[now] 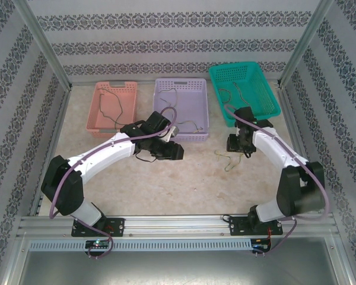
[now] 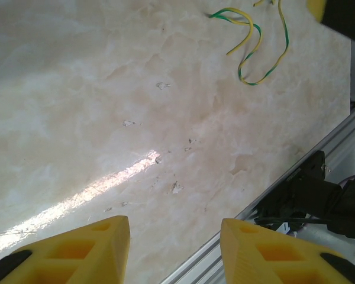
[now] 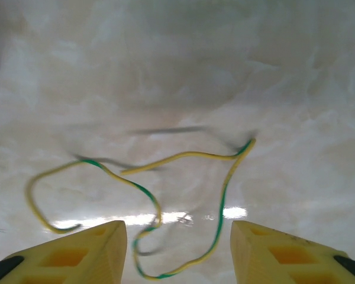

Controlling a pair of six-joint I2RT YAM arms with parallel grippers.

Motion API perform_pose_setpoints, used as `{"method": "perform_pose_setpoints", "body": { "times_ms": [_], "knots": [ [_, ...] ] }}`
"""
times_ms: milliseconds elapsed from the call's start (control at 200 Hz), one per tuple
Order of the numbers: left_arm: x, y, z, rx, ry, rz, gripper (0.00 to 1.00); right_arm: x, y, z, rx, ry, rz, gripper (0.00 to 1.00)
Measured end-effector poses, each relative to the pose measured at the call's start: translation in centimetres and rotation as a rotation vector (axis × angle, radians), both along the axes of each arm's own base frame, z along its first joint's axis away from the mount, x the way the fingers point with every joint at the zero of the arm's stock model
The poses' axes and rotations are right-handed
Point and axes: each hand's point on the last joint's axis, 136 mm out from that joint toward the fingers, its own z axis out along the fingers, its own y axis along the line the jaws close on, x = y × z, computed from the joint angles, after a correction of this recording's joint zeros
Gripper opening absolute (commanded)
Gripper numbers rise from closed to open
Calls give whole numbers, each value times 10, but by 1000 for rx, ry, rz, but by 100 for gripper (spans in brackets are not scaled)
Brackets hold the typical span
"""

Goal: Untangle the cables

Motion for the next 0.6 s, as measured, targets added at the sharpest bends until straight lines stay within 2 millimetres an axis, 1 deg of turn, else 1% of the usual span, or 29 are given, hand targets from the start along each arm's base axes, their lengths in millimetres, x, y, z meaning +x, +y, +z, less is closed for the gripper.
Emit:
{"method": "perform_pose_setpoints", "body": {
  "times_ms": [95,180,280,355,445,600],
  "knots": [
    [1,-1,3,-3,-9,-7,45,-3,0,-13,-107,89,84,53],
    [1,-1,4,-2,-13,-11,45,0,4,-18,-192,130,162,55],
    [1,-1,5,1,-12,-15,45,3,6,-24,-279,168,230,55],
    [1,-1,7,-1,-17,-17,45,6,5,-29,-326,190,256,54],
    [2,-2,8,-3,-20,-17,45,6,0,-34,-366,225,268,49],
    [2,-2,9,-5,-21,-18,45,5,-3,-46,-402,271,281,49]
  ]
}}
